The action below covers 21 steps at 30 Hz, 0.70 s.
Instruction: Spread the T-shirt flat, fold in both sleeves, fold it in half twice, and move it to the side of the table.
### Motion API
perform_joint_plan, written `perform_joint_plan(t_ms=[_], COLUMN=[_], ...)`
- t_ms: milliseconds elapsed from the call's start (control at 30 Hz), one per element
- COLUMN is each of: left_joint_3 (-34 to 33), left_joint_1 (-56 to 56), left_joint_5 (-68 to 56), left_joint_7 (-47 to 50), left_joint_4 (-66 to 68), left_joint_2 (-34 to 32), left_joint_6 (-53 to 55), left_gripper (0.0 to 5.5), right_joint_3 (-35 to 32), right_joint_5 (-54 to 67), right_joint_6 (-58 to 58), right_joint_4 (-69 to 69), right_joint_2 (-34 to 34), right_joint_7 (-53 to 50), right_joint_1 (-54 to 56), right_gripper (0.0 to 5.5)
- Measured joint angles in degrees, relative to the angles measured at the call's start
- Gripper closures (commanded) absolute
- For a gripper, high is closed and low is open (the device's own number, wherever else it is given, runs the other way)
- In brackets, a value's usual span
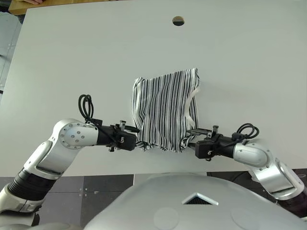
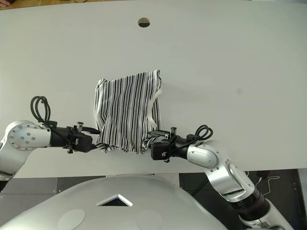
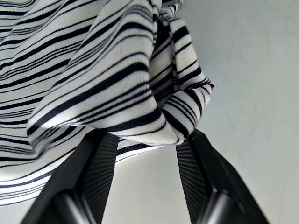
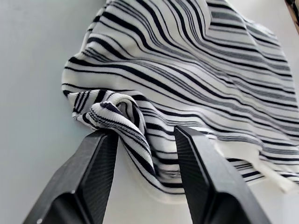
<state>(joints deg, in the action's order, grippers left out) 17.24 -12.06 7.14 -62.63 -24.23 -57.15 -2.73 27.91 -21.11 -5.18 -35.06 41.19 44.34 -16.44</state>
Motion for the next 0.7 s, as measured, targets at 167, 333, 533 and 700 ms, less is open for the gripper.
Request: perform_joint_plan(t_ms=[167,333,533,700], left_joint_3=[0.31,0.43,0.46,-0.67], left_joint_1=[1.08,1.22,1.23,-0.61], left_joint_5=[0.1,-0.03,-0.24,-7.0], left_joint_7=[0.28,0.34,0.18,-4.63], left_joint_4=[1.16,1.43,2.06,0.81], left_joint_2=[0.65,1.19,1.52,-1.01], left_joint_6=[-0.72,-0.55,-0.62,0.09], left_gripper=[3.68,4.5,5.37,5.37], right_joint_3=[0.56,0.56,0.21,-1.74], right_joint_5=[-0.39,-0.54,-0.33,4.26], right_joint_6=[0.46,0.55,1.18,-0.4], right_joint_4=[2.09,2.29,2.24,-1.17], right_joint_2=[-0.19,0.18,1.09,4.36], right_joint_7=[0.59,1.35,2.45,6.11], right_joint_1=[0.6,-0.15,-0.42,-3.89], right_gripper=[4.51,5.38,5.4,5.4])
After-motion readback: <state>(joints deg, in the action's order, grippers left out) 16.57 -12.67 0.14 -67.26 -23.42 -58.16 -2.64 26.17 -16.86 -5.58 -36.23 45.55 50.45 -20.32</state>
